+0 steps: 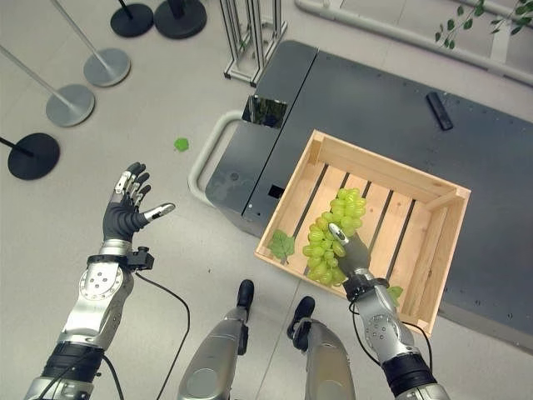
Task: Pick up the fruits from the basket on one side to the basket on the other side
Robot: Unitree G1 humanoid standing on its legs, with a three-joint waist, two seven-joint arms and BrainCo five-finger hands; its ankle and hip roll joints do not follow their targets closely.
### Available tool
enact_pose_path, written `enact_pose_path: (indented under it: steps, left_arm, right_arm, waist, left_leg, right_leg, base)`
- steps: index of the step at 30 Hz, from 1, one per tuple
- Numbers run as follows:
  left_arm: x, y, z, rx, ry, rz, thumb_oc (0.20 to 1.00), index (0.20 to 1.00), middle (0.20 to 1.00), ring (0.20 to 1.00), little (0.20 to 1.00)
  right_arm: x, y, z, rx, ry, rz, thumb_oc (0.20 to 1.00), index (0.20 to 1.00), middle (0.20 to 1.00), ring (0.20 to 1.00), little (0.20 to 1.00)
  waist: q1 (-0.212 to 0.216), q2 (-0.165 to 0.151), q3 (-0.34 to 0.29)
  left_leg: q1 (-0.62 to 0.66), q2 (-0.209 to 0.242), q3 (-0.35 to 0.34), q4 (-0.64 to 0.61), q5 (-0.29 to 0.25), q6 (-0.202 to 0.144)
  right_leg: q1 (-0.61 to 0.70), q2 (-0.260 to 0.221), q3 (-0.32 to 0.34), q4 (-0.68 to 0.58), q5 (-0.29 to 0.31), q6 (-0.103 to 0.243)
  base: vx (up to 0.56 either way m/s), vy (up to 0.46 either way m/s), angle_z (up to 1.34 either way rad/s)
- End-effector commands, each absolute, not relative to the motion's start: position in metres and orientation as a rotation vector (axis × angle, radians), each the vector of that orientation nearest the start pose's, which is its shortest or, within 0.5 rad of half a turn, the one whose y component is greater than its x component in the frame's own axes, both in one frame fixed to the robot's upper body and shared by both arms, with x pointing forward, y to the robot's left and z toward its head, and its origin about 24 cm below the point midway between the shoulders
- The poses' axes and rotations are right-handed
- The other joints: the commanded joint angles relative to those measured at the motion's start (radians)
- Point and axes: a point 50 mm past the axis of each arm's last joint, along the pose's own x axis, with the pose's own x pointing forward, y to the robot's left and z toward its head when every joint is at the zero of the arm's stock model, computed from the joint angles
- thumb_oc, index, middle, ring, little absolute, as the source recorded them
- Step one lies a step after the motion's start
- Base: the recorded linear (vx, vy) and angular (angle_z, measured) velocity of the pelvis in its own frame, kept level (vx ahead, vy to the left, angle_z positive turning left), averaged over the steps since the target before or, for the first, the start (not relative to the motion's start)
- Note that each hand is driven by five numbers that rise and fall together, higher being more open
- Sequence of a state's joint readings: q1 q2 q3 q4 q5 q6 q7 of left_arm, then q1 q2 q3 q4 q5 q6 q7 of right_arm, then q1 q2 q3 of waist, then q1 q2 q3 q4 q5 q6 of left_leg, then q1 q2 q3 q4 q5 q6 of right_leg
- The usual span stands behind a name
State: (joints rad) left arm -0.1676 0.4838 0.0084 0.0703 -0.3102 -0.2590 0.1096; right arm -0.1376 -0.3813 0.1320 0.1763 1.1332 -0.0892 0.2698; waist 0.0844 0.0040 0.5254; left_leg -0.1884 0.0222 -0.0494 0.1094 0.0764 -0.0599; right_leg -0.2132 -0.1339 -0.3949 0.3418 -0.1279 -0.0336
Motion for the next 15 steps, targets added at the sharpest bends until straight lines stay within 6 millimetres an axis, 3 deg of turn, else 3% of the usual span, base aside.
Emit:
enact_pose_path:
  steps: [1, 7, 15]
  left_arm:
    - [0.265, 0.248, 0.130, 0.169, -0.426, 0.094, 1.000, 1.000, 1.000, 1.000, 1.000]
    - [0.249, 0.252, 0.127, 0.211, -0.380, 0.029, 1.000, 1.000, 1.000, 1.000, 1.000]
    - [0.233, 0.245, 0.111, 0.148, -0.207, -0.210, 1.000, 1.000, 1.000, 1.000, 1.000]
  right_arm:
    - [0.275, -0.204, 0.095, 0.630, -0.249, 0.317, 0.200, 0.200, 0.200, 0.200, 0.200]
    - [0.268, -0.225, 0.134, 0.520, -0.406, 0.288, 0.200, 0.200, 0.200, 0.200, 0.200]
    - [0.265, -0.236, 0.154, 0.380, -0.421, 0.308, 0.200, 0.200, 0.200, 0.200, 0.200]
  waist:
    - [-0.036, -0.022, -0.170]
    - [-0.059, -0.039, -0.265]
    - [-0.082, -0.041, -0.369]
  left_leg:
    - [0.002, 0.008, 0.049, 0.008, -0.038, -0.005]
    - [0.083, 0.021, 0.081, -0.038, -0.055, 0.006]
    - [0.168, 0.021, 0.128, -0.103, -0.069, 0.013]
  right_leg:
    - [0.100, -0.018, 0.018, -0.112, -0.001, 0.128]
    - [0.164, -0.003, 0.042, -0.159, 0.005, 0.136]
    - [0.234, 0.010, 0.072, -0.244, 0.033, 0.153]
  base:
    - [0.14, 0.037, -0.23]
    - [0.12, 0.039, -0.21]
    - [0.10, 0.042, -0.18]
